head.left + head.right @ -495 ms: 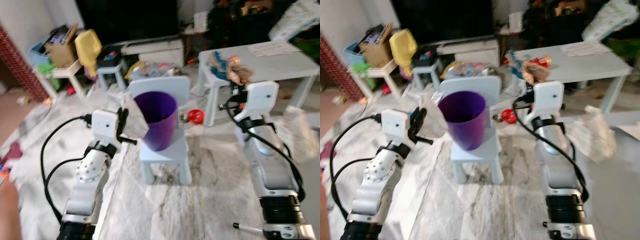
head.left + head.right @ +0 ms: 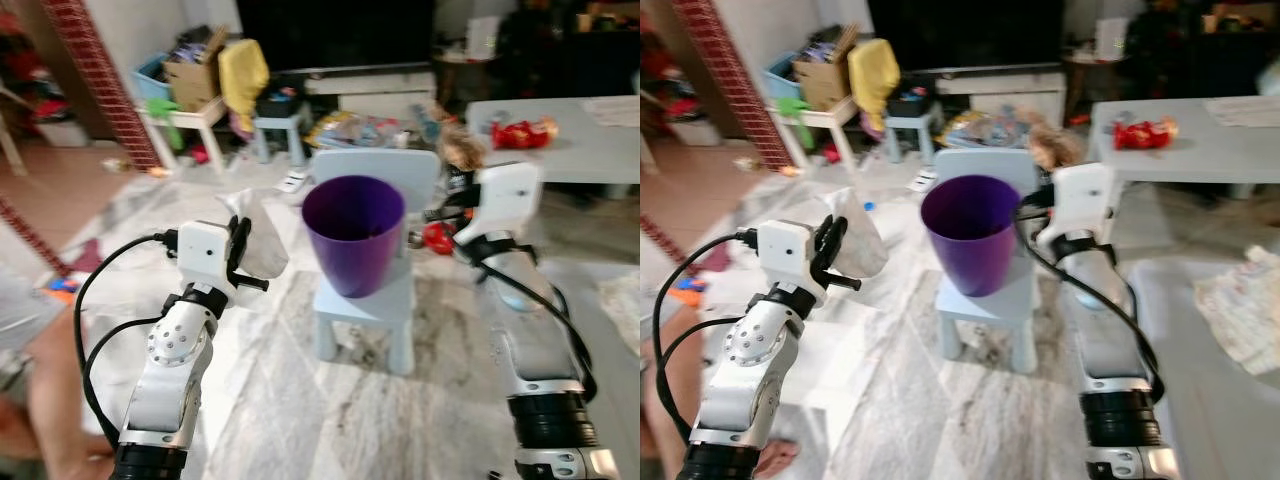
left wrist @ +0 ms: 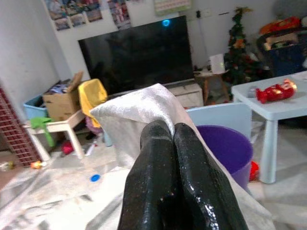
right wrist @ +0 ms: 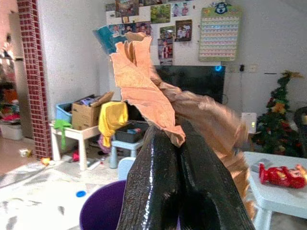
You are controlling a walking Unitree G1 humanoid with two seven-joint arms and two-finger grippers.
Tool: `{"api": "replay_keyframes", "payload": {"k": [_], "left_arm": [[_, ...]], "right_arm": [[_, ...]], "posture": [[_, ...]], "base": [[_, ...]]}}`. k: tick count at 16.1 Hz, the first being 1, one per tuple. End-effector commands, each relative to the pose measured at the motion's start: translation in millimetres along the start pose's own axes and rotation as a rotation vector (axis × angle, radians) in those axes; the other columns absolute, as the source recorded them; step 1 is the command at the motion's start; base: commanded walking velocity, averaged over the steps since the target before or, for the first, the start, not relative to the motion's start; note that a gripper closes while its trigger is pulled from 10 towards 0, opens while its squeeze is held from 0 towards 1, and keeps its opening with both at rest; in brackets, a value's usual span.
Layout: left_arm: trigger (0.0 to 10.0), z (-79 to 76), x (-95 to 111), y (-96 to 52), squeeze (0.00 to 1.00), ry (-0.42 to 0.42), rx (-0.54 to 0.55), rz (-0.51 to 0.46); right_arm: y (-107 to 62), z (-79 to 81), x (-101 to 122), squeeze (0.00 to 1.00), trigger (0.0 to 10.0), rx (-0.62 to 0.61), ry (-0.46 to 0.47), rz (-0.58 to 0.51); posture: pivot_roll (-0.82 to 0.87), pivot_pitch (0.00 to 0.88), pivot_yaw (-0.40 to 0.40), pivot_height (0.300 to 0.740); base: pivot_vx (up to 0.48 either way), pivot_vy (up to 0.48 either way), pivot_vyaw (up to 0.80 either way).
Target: Picking trash to rubbish bin
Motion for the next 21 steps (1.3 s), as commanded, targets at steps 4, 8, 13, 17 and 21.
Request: {"api": "replay_keyframes", "payload": {"k": [4, 8, 13, 17, 21], "left_arm": [[0.0, -4.3, 3.0, 1.8, 0.00, -0.016, -0.024, -0.013], [0.0, -3.0, 3.8, 2.9, 0.00, -0.021, -0.025, -0.017], [0.0, -2.6, 3.2, 2.6, 0.00, -0.021, -0.028, -0.014], [0.0, -1.7, 3.1, 2.8, 0.00, -0.019, -0.028, -0.014], [0.0, -1.9, 2.8, 3.0, 0.00, -0.018, -0.029, -0.012]], "right_arm": [[-0.7, -10.7, 2.0, 0.00, 0.0, -0.033, -0.006, -0.004], [0.0, -10.1, 2.4, 0.00, 0.0, -0.034, -0.008, -0.006], [0.3, -9.4, 2.1, 0.00, 0.0, -0.035, -0.008, -0.005], [0.5, -8.7, 2.1, 0.00, 0.0, -0.036, -0.006, -0.006], [0.7, -8.6, 2.0, 0.00, 0.0, -0.036, -0.005, -0.006]], "posture": [[0.04, 0.000, 0.110, 0.740], [0.04, 0.000, 0.113, 0.740], [0.04, 0.000, 0.115, 0.740], [0.04, 0.000, 0.117, 0.740], [0.04, 0.000, 0.118, 0.740]], "base": [[0.151, 0.000, 0.00], [0.425, 0.000, 0.00], [0.461, 0.000, 0.00], [0.461, 0.000, 0.00], [0.461, 0.000, 0.00]]}}
Point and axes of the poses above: a point about 5 cm out from each wrist's last joint towards the gripper, its own y axis pointing out of the wrist towards the gripper, its own x axis along the axis of the wrist's last joint, z = x × y, the point moved 5 cm from there along y, pointing out of the wrist towards the gripper, and after that the axes turned 15 degrees about -y, right-handed, at the moved point
